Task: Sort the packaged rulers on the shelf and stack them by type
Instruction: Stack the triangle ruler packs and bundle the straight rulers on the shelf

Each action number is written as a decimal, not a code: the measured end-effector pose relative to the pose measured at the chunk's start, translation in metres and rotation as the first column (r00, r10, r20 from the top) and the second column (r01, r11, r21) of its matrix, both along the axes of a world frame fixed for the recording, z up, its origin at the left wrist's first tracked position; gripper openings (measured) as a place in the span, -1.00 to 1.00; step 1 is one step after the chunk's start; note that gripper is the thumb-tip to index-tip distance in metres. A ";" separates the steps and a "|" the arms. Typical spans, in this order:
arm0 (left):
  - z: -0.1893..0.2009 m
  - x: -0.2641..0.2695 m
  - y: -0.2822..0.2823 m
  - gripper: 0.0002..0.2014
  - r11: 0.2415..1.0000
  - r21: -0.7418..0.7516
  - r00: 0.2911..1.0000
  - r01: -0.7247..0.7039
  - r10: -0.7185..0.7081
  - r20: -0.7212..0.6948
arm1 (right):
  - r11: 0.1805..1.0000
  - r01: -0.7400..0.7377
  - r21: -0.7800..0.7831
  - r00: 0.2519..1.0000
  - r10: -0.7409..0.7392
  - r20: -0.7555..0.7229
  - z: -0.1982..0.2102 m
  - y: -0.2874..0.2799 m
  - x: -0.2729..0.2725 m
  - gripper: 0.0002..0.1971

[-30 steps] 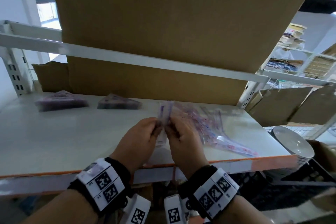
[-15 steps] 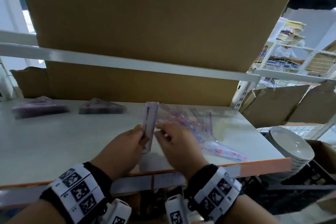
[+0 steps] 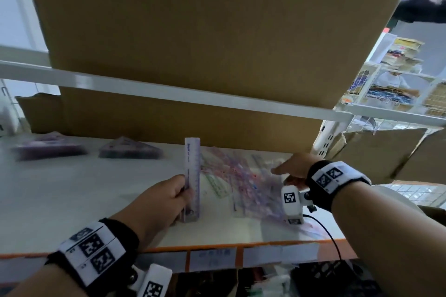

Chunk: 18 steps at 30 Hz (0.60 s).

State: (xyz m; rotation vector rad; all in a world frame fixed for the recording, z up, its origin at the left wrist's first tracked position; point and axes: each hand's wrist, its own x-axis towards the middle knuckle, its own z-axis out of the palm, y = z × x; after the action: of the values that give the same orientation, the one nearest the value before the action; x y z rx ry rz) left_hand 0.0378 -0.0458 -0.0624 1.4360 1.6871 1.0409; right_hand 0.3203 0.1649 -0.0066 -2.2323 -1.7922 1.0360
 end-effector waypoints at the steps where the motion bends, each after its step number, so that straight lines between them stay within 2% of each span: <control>1: 0.000 0.000 -0.001 -0.82 1.000 0.001 1.000 0.001 -0.001 -0.007 | 0.999 -0.024 -0.024 0.999 0.025 0.027 -0.001 0.001 -0.002 -0.55; 4: 0.002 0.001 -0.003 -0.83 1.000 0.005 1.000 0.011 -0.011 -0.005 | 0.992 -0.126 -0.019 0.988 0.127 0.092 -0.004 0.003 -0.009 -0.72; 7: 0.004 0.002 -0.003 -0.82 1.000 0.007 1.000 0.014 -0.014 0.000 | 0.992 -0.122 -0.017 0.990 0.123 0.076 -0.003 -0.001 -0.011 -0.83; 8: 0.004 0.002 -0.003 -0.82 1.000 0.005 1.000 0.016 -0.016 0.004 | 0.993 -0.111 -0.046 0.989 0.115 0.090 -0.002 -0.004 -0.011 -0.82; 10: 0.004 0.002 -0.002 -0.81 1.000 0.004 1.000 0.020 -0.020 0.020 | 0.994 -0.079 -0.074 0.989 0.088 0.118 -0.003 -0.009 -0.008 -0.68; 13: 0.002 0.003 -0.002 -0.80 1.000 0.012 0.999 0.018 -0.019 0.047 | 1.000 0.016 0.001 0.999 -0.016 0.036 -0.004 -0.015 -0.012 -0.64; 16: 0.001 0.003 -0.001 -0.80 0.999 0.028 1.000 0.027 -0.027 0.003 | 0.993 -0.112 0.038 0.953 0.096 0.287 -0.003 -0.018 -0.022 -0.59; 18: 0.002 0.002 -0.002 -0.75 0.998 0.036 0.998 0.048 -0.047 -0.044 | 0.988 -0.154 -0.025 0.943 0.155 0.293 0.000 -0.019 -0.029 -0.74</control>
State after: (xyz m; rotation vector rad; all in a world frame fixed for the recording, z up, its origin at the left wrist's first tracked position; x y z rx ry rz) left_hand 0.0401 -0.0474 -0.0600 1.5249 1.6639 1.0268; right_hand 0.2911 0.1463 -0.0070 -2.3847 -2.1141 0.7566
